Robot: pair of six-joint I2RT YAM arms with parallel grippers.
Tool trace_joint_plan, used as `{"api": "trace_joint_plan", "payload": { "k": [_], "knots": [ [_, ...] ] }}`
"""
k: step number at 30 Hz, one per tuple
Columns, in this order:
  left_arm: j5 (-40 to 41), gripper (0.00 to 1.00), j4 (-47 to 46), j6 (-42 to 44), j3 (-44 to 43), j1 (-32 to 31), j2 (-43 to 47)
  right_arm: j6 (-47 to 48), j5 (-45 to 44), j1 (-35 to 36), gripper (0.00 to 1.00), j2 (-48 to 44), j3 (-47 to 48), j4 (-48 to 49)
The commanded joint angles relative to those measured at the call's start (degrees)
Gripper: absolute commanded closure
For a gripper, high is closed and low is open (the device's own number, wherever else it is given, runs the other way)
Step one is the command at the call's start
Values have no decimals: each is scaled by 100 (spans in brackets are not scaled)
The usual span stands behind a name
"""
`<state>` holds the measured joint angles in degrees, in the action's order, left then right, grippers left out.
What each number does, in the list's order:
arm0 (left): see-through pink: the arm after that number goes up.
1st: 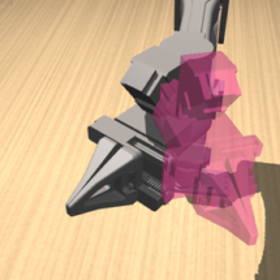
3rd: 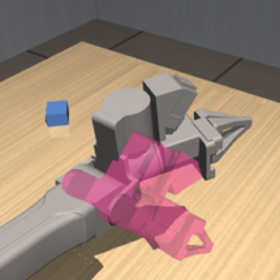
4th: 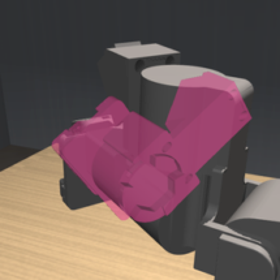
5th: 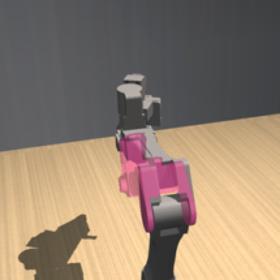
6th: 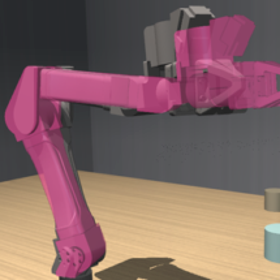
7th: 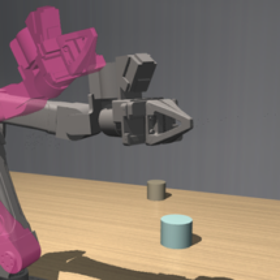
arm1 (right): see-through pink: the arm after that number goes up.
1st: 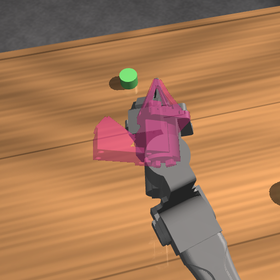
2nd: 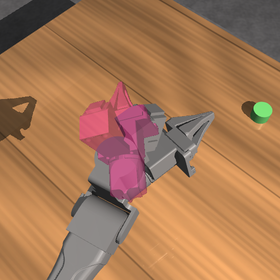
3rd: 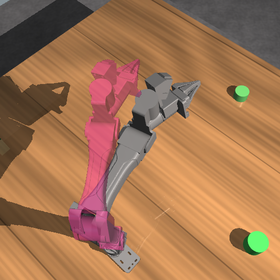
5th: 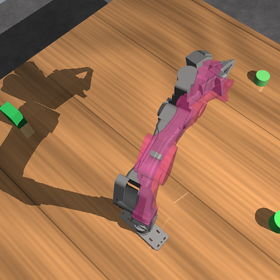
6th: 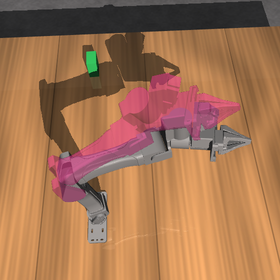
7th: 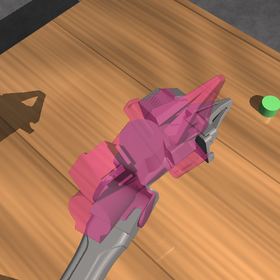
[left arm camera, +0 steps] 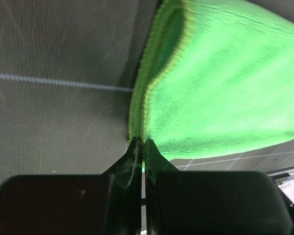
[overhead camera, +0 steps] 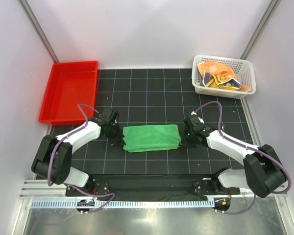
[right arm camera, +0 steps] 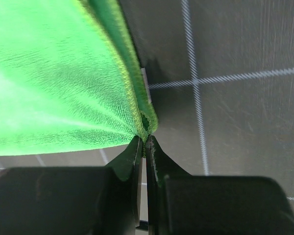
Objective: Fold and stack the towels
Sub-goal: Fold the towel
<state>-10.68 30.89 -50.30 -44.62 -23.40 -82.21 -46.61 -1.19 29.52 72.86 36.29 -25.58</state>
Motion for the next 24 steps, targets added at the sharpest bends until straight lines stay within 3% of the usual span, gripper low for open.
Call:
{"api": "trace_joint_plan", "payload": {
  "k": [1,5,8,10,11,13,19,24],
  "knots": [
    [-66,100,-259,-164,67,-103,-40,117,-30,1,99,-9,-131,264],
    [66,96,-216,-164,129,-174,12,135,-83,-7,96,0,-175,256],
    [40,81,-154,-164,173,-200,100,100,-65,-7,92,-52,-175,203],
    [31,60,-49,-164,164,-235,249,91,-179,-7,79,-166,-97,-6],
    [13,58,21,-147,129,-227,293,91,-232,1,69,-228,-61,-86],
    [170,52,345,2,-125,-235,390,91,-320,-7,64,-403,131,-393],
    [-135,50,270,179,-679,-279,619,187,-479,-25,66,-379,790,-554],
    [-628,51,-504,12,-180,-376,549,1238,46,-139,60,332,1213,315]
  ]
}}
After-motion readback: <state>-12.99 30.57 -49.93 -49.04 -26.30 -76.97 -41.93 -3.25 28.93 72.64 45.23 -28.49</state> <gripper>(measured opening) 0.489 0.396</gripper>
